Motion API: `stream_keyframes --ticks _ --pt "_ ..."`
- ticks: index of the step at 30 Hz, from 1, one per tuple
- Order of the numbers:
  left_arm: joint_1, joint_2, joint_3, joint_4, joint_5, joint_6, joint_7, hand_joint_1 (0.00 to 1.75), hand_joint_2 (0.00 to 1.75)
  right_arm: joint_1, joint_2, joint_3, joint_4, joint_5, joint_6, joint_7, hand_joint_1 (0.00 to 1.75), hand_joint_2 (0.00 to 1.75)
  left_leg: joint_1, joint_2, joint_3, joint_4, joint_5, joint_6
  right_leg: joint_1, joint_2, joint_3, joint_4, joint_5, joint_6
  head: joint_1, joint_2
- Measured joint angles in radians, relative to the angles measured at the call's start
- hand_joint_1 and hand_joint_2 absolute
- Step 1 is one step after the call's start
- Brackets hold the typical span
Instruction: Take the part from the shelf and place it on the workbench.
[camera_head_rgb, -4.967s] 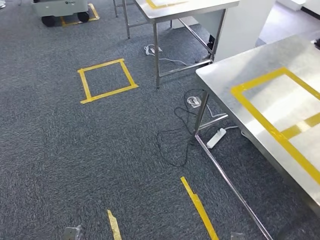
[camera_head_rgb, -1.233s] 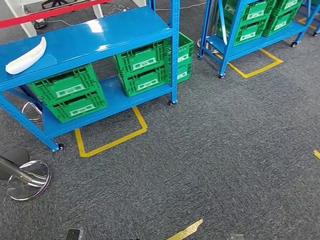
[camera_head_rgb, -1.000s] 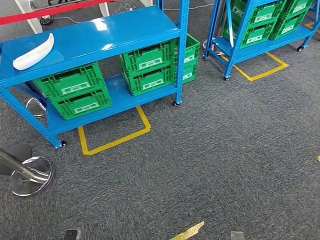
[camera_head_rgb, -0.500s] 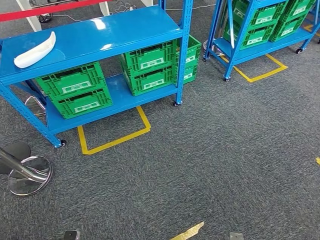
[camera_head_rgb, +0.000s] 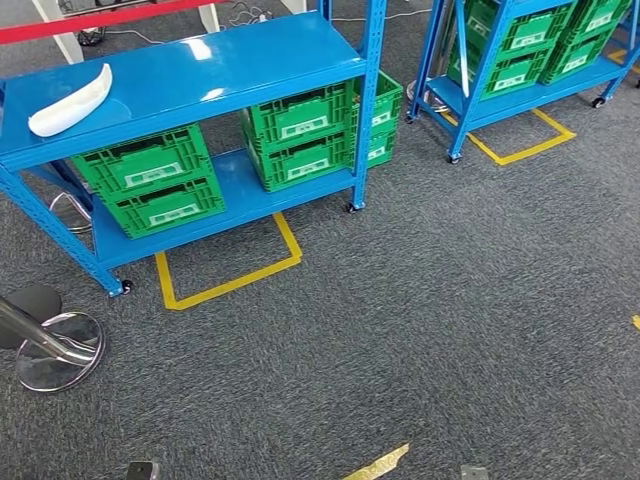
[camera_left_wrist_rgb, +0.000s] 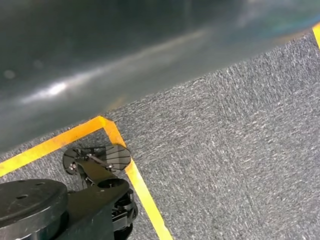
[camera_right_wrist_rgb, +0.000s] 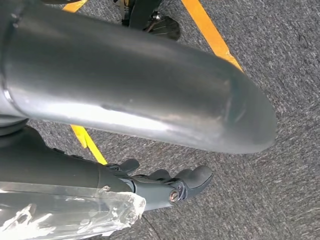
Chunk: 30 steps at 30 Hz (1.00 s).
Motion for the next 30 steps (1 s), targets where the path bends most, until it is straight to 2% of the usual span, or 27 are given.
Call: stream_keyframes --ticks 2,3,4,6,7,8,9,10,11,12,13,16,18,19,21,22,23,24,26,27,28,29,30 --pt "0.001 0.0 0.0 -0.001 0.002 0.0 0.0 0.0 0.0 -0.001 0.0 0.0 0.0 0.002 0.0 -0.001 0.0 0.0 0.005 -0.002 0.014 -0.021 0.007 0.009 0.001 0.011 -0.003 0.011 -0.011 0.007 0.002 0.0" --pt "0.0 -0.001 0.0 -0.001 0.002 -0.001 0.0 0.0 0.0 -0.001 0.0 0.0 0.0 0.004 0.0 -0.001 0.0 0.0 0.009 -0.003 0.021 -0.031 0.011 0.014 0.001 0.021 -0.018 0.043 -0.029 0.01 0.004 0.0" --pt "0.0 -0.002 0.0 -0.002 0.003 -0.001 0.0 0.0 0.0 -0.001 0.0 0.0 0.0 0.006 0.001 -0.001 0.0 0.0 0.012 -0.004 0.027 -0.037 0.013 0.016 0.0 0.034 -0.046 0.097 -0.054 0.011 0.006 0.0" --pt "-0.001 -0.003 0.0 -0.003 0.003 -0.002 0.0 0.0 0.0 0.001 0.0 0.0 0.0 0.011 0.002 -0.001 0.0 0.0 0.013 -0.008 0.03 -0.038 0.01 0.019 -0.002 0.045 -0.122 0.231 -0.105 0.016 0.009 0.0" --pt "0.0 -0.003 0.0 -0.003 0.003 -0.002 0.0 0.0 0.0 0.002 0.0 0.0 0.0 0.012 0.002 -0.001 0.0 0.0 0.013 -0.011 0.032 -0.038 0.008 0.018 -0.003 0.047 -0.15 0.272 -0.109 0.018 0.009 0.0" --pt "0.001 -0.003 0.0 -0.003 0.003 -0.003 0.0 0.0 0.0 0.003 -0.001 -0.001 0.0 0.013 0.002 -0.001 0.0 0.0 0.014 -0.014 0.035 -0.037 0.006 0.015 -0.004 0.047 -0.161 0.276 -0.093 0.021 0.009 0.0" --pt "0.001 -0.004 0.0 -0.003 0.003 -0.003 0.0 0.0 0.0 0.004 -0.001 -0.001 0.0 0.014 0.002 -0.001 0.0 0.0 0.016 -0.017 0.04 -0.036 0.002 0.01 -0.007 0.047 -0.15 0.238 -0.057 0.023 0.009 0.0" --pt "0.002 -0.004 0.0 -0.003 0.003 -0.003 0.0 0.0 0.0 0.004 -0.001 -0.001 0.0 0.014 0.002 -0.001 0.0 0.0 0.018 -0.02 0.045 -0.034 -0.003 0.004 -0.01 0.047 -0.123 0.172 -0.012 0.026 0.009 0.0" --pt "0.001 -0.004 0.0 -0.003 0.003 -0.003 0.0 0.0 0.0 0.004 -0.001 -0.001 0.0 0.015 0.003 -0.001 0.0 0.0 0.017 -0.023 0.049 -0.029 -0.01 -0.003 -0.012 0.049 -0.095 0.107 0.018 0.029 0.01 0.0" --pt "0.001 -0.003 0.0 -0.003 0.003 -0.003 0.0 0.0 0.0 0.003 -0.001 -0.001 0.0 0.016 0.003 -0.001 0.0 0.0 0.017 -0.025 0.05 -0.023 -0.016 -0.01 -0.014 0.052 -0.07 0.057 0.035 0.027 0.012 0.0" --pt "0.001 -0.003 0.0 -0.004 0.003 -0.003 0.0 0.0 0.0 0.002 -0.001 -0.001 0.0 0.017 0.003 -0.001 0.0 0.0 0.015 -0.027 0.048 -0.017 -0.021 -0.016 -0.014 0.055 -0.056 0.032 0.037 0.023 0.012 0.0" --pt "0.001 -0.002 0.0 -0.005 0.004 -0.003 0.0 0.0 0.0 0.004 -0.001 -0.002 0.001 0.02 0.003 -0.001 0.0 0.0 0.016 -0.028 0.045 -0.009 -0.027 -0.027 -0.012 0.059 -0.051 0.029 0.027 0.001 0.01 0.0" --pt "0.0 -0.001 0.0 -0.006 0.004 -0.003 0.0 0.0 0.0 0.003 -0.001 -0.003 0.001 0.022 0.003 -0.001 0.0 0.0 0.019 -0.024 0.03 0.031 -0.054 -0.036 -0.013 0.057 -0.046 0.029 0.025 -0.01 0.007 0.0" --pt "-0.001 0.0 0.0 -0.006 0.004 -0.004 0.0 0.0 0.0 0.003 0.0 -0.003 0.001 0.024 0.003 -0.001 0.0 0.0 0.019 -0.021 0.006 0.08 -0.079 -0.04 -0.013 0.054 -0.044 0.028 0.023 -0.014 0.005 0.0" --pt "0.0 -0.001 0.0 -0.006 0.005 -0.004 0.0 0.0 0.0 0.003 -0.001 -0.003 0.001 0.026 0.003 -0.001 0.0 0.0 0.02 -0.019 -0.069 0.218 -0.133 -0.044 -0.011 0.049 -0.041 0.028 0.018 -0.021 0.002 0.0" --pt "0.002 -0.001 0.0 -0.006 0.005 -0.005 0.0 0.0 0.0 0.003 -0.001 -0.003 0.001 0.027 0.003 -0.001 0.0 0.0 0.02 -0.019 -0.1 0.268 -0.142 -0.043 -0.01 0.048 -0.039 0.028 0.015 -0.023 0.003 0.0" --pt "0.003 -0.001 0.0 -0.006 0.005 -0.005 0.0 0.0 0.0 0.004 -0.001 -0.004 0.001 0.028 0.003 -0.001 0.0 0.0 0.02 -0.019 -0.116 0.286 -0.132 -0.04 -0.007 0.047 -0.036 0.028 0.013 -0.025 0.003 0.0" --pt "0.005 -0.002 0.0 -0.006 0.006 -0.005 0.0 0.0 0.0 0.004 -0.001 -0.004 0.001 0.029 0.003 -0.001 0.0 0.0 0.019 -0.019 -0.112 0.264 -0.102 -0.035 -0.005 0.047 -0.031 0.028 0.01 -0.026 0.003 0.0" --pt "0.005 0.0 0.0 -0.006 0.008 -0.005 0.0 0.0 0.0 0.004 0.0 -0.005 0.001 0.03 0.003 -0.001 0.0 0.0 0.013 -0.013 -0.067 0.147 -0.019 -0.015 -0.001 0.045 -0.021 0.027 0.002 -0.026 0.003 0.0" --pt "0.005 0.001 0.0 -0.006 0.009 -0.005 0.0 0.0 0.0 0.004 0.002 -0.005 0.001 0.031 0.003 -0.001 0.0 0.0 0.008 -0.007 -0.043 0.089 0.007 -0.004 0.001 0.044 -0.017 0.027 -0.002 -0.024 0.004 0.0" --pt "0.004 0.002 0.0 -0.007 0.01 -0.005 0.0 0.0 0.0 0.003 0.003 -0.005 0.002 0.031 0.003 -0.001 0.0 0.0 0.002 -0.002 -0.025 0.047 0.017 0.005 0.002 0.042 -0.017 0.027 -0.005 -0.021 0.003 0.0" --pt "0.003 0.004 0.0 -0.007 0.01 -0.005 0.0 0.0 0.0 0.003 0.004 -0.005 0.002 0.032 0.004 -0.001 0.0 0.0 -0.002 0.002 -0.018 0.027 0.014 0.011 0.002 0.039 -0.018 0.026 -0.007 -0.017 0.003 0.0" --pt "0.002 0.004 -0.001 -0.008 0.011 -0.006 0.0 0.0 0.0 0.003 0.004 -0.005 0.002 0.033 0.004 -0.001 0.0 0.0 -0.004 0.002 -0.017 0.017 0.009 0.013 0.002 0.036 -0.017 0.024 -0.007 -0.012 0.003 0.0"
